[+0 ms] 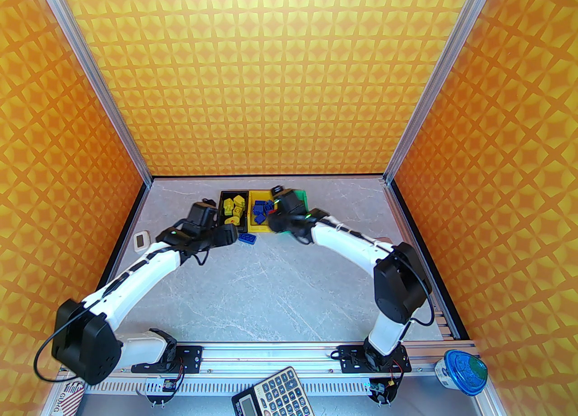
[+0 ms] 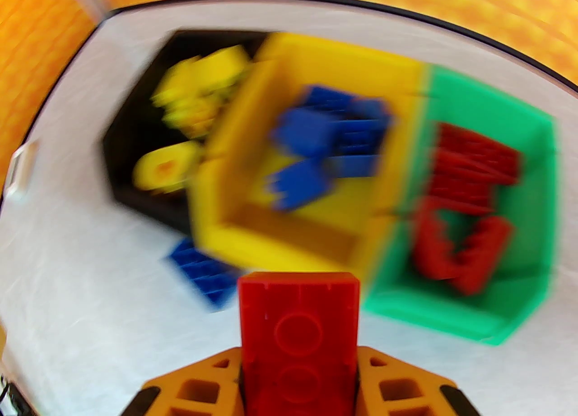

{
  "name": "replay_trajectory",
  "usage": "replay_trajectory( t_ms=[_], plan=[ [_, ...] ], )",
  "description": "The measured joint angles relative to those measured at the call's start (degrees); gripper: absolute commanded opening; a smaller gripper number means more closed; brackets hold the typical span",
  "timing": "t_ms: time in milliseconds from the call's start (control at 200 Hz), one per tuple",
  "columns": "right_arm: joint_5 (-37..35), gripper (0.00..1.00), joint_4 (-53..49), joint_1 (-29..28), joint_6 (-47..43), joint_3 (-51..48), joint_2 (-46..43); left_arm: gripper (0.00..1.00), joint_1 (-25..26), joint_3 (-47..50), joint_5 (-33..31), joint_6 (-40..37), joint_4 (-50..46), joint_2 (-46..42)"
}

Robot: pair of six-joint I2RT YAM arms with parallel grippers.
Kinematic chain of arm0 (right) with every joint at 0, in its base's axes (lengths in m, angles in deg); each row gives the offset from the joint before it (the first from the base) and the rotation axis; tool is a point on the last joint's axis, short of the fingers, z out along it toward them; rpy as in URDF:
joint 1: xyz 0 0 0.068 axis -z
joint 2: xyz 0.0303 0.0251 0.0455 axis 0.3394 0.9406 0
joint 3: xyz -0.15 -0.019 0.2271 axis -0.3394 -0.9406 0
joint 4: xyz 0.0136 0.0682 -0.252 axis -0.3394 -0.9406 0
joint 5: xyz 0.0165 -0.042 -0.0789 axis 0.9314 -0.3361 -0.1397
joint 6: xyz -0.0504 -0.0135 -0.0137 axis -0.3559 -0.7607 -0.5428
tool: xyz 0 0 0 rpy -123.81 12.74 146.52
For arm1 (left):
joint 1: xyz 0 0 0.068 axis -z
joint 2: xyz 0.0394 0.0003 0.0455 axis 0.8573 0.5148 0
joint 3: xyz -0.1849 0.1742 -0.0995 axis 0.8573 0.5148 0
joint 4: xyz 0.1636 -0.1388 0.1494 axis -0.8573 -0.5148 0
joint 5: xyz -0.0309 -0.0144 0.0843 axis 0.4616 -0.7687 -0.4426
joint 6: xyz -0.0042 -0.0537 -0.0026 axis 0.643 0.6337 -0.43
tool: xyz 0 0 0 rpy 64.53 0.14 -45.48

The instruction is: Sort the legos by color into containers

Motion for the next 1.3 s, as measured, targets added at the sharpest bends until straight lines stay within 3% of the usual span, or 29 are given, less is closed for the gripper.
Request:
replay_trajectory(
  t_ms=[280, 495, 645, 785, 1295],
  plan=[
    [0.3, 0.29, -2.6, 9.0, -2.8, 14.8, 10.2, 0.79, 4.7, -3.3, 0.2, 1.7, 1.7, 9.6],
    [1.1, 0.64, -6.4, 9.9, -4.5, 23.6, 20.7, 0.8, 5.9, -5.7, 0.3, 2.7, 3.4, 13.9],
    [1.6, 0.7, -8.5, 9.9, -4.8, 23.9, 21.4, 0.83, 6.0, -6.4, 0.2, 2.7, 3.9, 16.9],
    [2.2, 0.71, -7.8, 9.9, -4.8, 20.2, 18.7, 0.86, 6.0, -6.6, 0.2, 2.4, 5.2, 20.7],
    [3.7, 0.78, -4.0, 9.9, -3.5, -1.4, -5.7, 0.91, 6.0, -7.1, -3.1, -5.1, 12.9, 31.3]
  ],
)
